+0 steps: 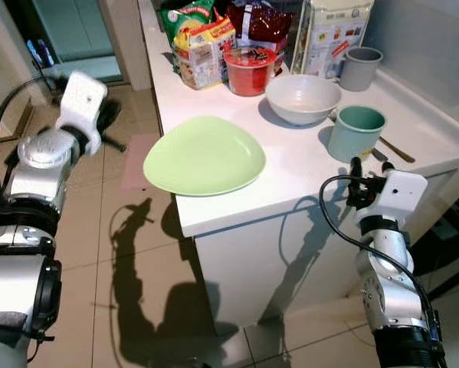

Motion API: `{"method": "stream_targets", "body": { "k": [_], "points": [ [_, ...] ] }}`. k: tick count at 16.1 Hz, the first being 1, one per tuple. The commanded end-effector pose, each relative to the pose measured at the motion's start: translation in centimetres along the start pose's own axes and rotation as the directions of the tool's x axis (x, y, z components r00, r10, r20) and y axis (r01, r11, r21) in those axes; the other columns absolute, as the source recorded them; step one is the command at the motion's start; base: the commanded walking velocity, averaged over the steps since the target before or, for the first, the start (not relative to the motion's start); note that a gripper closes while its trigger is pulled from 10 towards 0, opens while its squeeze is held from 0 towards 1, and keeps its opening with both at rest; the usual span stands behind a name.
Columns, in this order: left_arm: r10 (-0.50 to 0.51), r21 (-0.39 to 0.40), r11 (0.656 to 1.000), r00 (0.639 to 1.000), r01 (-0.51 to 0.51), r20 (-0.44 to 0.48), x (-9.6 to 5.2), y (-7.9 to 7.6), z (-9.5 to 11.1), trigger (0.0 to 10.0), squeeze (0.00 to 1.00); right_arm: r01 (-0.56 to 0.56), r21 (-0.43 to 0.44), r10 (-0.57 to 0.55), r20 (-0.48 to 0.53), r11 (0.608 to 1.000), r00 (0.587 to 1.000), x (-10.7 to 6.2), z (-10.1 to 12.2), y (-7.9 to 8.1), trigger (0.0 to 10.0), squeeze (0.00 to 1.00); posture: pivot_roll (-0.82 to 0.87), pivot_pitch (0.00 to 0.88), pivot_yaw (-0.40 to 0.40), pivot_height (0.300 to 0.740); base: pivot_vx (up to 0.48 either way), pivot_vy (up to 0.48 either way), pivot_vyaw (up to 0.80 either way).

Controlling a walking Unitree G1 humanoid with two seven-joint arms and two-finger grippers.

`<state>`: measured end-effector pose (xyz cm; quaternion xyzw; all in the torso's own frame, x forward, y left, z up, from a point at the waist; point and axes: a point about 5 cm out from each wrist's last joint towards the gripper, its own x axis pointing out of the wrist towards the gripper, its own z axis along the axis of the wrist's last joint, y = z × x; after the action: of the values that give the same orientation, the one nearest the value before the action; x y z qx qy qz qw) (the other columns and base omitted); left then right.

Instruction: Setting the table

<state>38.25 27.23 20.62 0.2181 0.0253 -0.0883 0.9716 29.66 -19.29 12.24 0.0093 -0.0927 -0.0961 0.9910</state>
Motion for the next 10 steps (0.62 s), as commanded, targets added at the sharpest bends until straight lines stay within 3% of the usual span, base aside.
{"method": "stream_targets", "body": {
  "k": [1,5,10],
  "points": [
    [0.040,0.026,0.999,0.998,-0.039,-0.039,-0.4,0.8,-0.8,10.0,0.00,-0.004,-0.010,0.004,-0.003,1.000,1.000,-0.2,-0.1,0.0,10.0,0.00,0.01,0.000,0.057,0.740,0.000,0.000,0.00],
    [0.076,0.029,0.997,0.987,-0.072,-0.141,-1.1,0.7,-3.3,10.0,0.00,-0.007,-0.012,0.007,-0.011,1.000,1.000,-0.2,-0.2,0.0,10.0,0.00,0.02,0.000,0.054,0.740,0.000,0.000,0.00],
    [0.031,0.028,0.999,0.978,-0.026,-0.207,-1.1,-1.1,-5.2,10.0,0.00,-0.011,-0.010,0.011,-0.014,1.000,1.000,-0.1,-0.2,0.2,10.0,0.00,0.02,0.000,0.055,0.740,0.000,0.000,0.00]
  ]
}}
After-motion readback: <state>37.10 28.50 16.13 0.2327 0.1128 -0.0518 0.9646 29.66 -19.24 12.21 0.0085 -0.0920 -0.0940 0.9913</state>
